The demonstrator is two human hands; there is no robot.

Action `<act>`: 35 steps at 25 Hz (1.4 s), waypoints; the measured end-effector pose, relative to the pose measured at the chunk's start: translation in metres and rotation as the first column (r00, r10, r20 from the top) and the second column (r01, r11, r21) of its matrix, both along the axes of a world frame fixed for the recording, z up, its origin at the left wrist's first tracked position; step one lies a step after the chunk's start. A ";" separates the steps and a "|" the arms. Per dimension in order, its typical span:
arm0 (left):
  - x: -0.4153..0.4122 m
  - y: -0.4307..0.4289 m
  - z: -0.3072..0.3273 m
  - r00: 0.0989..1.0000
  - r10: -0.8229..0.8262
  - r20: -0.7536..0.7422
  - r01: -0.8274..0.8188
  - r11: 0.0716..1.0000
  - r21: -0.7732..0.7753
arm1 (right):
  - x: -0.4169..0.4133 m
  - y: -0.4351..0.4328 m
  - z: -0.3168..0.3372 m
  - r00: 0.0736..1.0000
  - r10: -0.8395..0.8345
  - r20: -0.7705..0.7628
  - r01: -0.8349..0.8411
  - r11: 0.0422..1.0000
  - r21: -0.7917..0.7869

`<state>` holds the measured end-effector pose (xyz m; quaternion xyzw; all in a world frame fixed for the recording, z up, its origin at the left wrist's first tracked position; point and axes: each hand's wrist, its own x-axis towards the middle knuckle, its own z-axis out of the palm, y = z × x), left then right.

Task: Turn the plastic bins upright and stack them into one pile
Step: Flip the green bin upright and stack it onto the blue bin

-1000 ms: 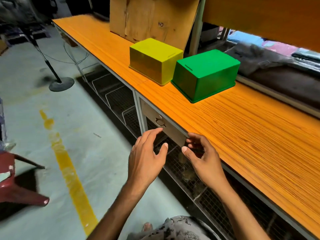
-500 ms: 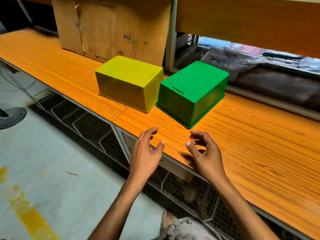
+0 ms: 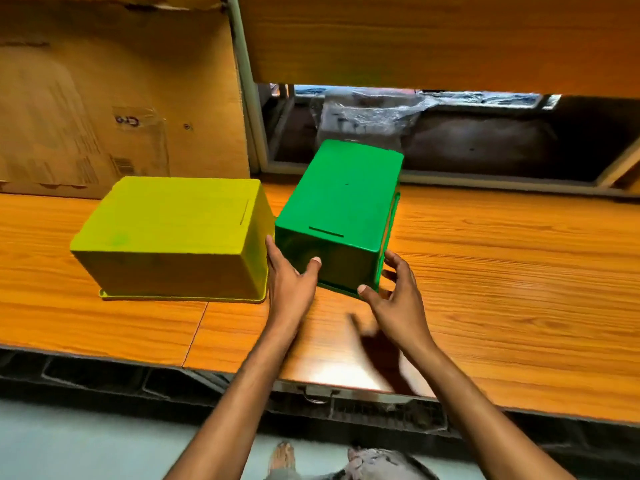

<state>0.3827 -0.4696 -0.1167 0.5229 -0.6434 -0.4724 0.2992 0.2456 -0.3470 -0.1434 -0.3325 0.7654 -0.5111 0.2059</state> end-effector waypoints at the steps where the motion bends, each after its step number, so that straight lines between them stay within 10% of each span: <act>1: -0.002 -0.011 -0.007 1.000 -0.013 0.008 0.013 1.000 0.014 | 0.002 -0.006 -0.002 1.000 -0.021 0.002 0.021 0.999 0.029; 6: 0.004 -0.037 -0.024 0.997 -0.077 -0.021 0.077 0.997 0.008 | 0.019 -0.024 0.003 0.995 -0.097 0.022 0.094 0.989 0.117; 14: -0.003 -0.061 0.073 0.863 -0.218 -0.456 0.105 0.960 -0.260 | 0.003 0.003 0.103 0.972 -0.144 -0.188 0.109 0.976 -0.187; 18: -0.019 -0.061 0.139 0.727 -0.385 -0.568 0.264 0.921 -0.286 | -0.019 0.002 0.150 0.805 -0.534 -0.259 0.398 0.810 -0.432; 22: -0.029 -0.054 0.141 0.638 -0.718 -0.280 0.551 0.679 -0.485 | -0.058 0.026 0.154 0.648 -0.759 -0.059 0.655 0.596 -0.464; 29: -0.026 -0.009 0.092 0.676 -0.733 0.070 0.496 0.383 -0.779 | -0.087 0.078 0.134 0.580 -0.635 0.510 0.814 0.430 -0.391; 35: -0.046 0.014 0.102 0.759 -0.651 0.013 0.365 0.410 -0.836 | -0.071 0.091 0.118 0.689 -0.422 0.590 0.693 0.622 -0.364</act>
